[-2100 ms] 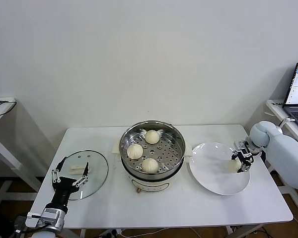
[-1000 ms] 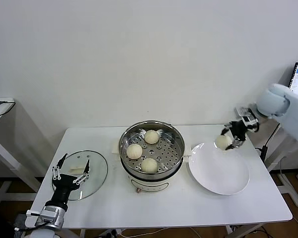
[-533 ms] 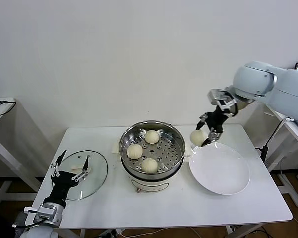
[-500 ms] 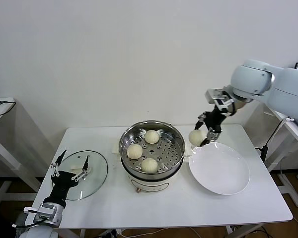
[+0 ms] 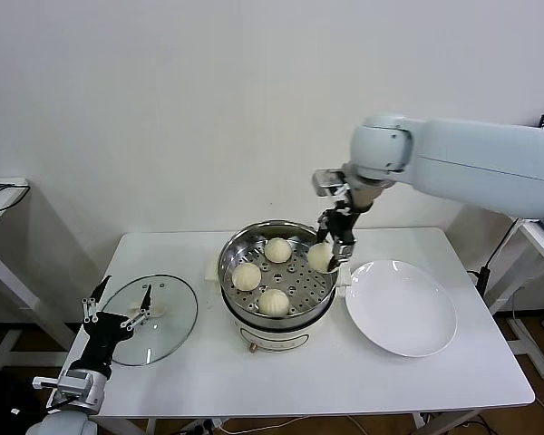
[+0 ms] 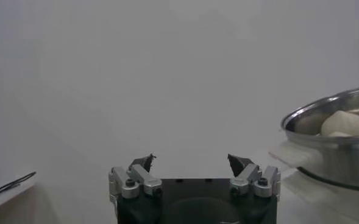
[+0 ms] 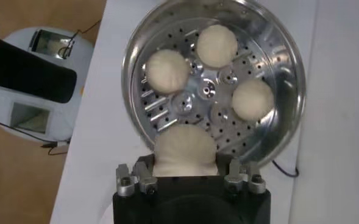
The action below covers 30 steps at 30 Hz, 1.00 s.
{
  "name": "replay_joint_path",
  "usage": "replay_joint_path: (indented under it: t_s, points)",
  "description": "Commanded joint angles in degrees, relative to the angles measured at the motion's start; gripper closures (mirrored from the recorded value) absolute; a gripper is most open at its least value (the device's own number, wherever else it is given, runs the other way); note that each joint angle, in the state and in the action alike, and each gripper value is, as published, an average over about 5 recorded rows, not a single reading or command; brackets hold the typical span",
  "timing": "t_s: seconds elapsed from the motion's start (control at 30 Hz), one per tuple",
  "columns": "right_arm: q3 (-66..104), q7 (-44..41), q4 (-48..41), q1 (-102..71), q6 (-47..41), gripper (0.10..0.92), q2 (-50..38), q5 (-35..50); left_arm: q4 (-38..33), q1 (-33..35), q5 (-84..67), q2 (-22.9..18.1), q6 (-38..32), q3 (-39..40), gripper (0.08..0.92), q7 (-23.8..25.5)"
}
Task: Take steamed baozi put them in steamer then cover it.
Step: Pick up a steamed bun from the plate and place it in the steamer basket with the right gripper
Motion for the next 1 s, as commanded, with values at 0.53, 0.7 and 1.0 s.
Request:
replay_joint_path:
  t_s: [0.53,0.7,1.0]
  points:
    - [1.79,-1.45,-10.87,-9.9,-0.07,0.338,7.93,-6.42,0.94,-0.22,-0.89,-0.01,0.02,-1.41,0.177,0.44]
    - [2.31,-1.42,-11.4,-11.42,-0.1,0.338,8.34,-7.42,0.93,-0.12,-0.89,-0.01,-0.01,-1.52,0.177,0.47]
    - [3.29,-1.26,-12.75,-13.59,-0.09,0.335,9.42,-8.32,0.94,0.04,-0.91,-0.1,-0.09,-1.82,0.177,0.55]
